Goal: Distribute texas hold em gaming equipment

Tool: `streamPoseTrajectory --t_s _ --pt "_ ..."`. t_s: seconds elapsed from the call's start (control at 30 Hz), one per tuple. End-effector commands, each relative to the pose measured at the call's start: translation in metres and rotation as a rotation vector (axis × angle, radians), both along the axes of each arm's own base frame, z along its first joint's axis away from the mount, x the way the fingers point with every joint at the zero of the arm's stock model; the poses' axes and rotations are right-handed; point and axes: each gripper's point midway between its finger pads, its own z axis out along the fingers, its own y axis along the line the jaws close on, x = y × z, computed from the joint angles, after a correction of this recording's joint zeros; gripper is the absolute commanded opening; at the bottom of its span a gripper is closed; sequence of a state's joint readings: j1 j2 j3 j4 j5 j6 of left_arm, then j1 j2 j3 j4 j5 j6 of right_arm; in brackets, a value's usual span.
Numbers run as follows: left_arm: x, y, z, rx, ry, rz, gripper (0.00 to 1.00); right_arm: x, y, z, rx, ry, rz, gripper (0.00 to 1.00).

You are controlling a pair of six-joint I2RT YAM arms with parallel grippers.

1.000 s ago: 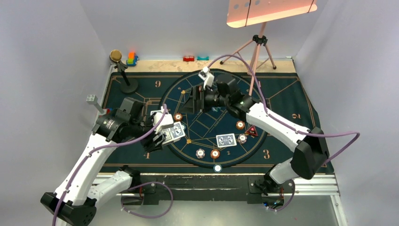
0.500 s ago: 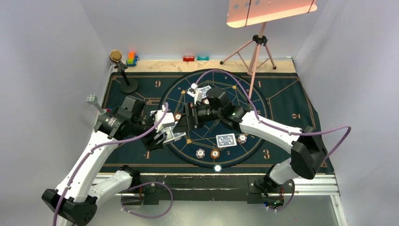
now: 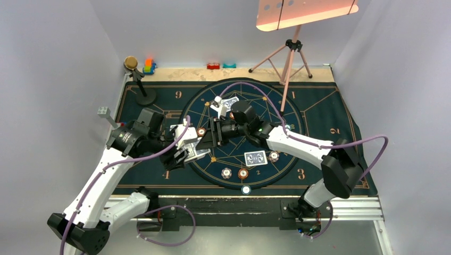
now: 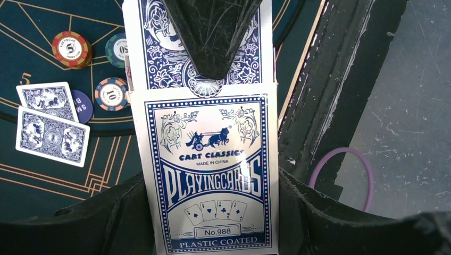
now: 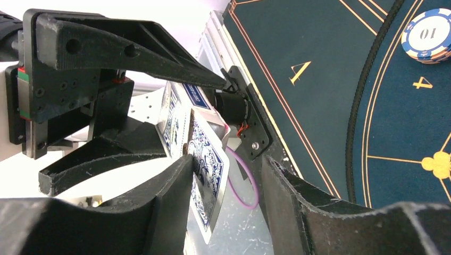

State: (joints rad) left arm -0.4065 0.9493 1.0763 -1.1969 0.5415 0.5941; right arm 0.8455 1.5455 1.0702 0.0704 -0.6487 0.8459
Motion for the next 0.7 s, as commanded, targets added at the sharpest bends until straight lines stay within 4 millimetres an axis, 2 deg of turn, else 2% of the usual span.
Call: streamPoseTrajectory --t_s 0.0,0.43,0.67 --pt "0.005 -0.009 0.02 -0.063 -0.058 -0.014 0.0 -0.001 -0.007 0.012 0.035 -0.028 -0.011 0.51" --pt "0.003 -0.008 0.023 -0.066 -0.064 -0.015 0.0 0.009 -0.032 0.017 0.024 -0.054 -0.08 0.4" --pt "0.003 -0.007 0.021 -0.059 -0.063 -0.015 0.0 0.01 -0.043 0.032 0.049 -0.067 -0.101 0.19"
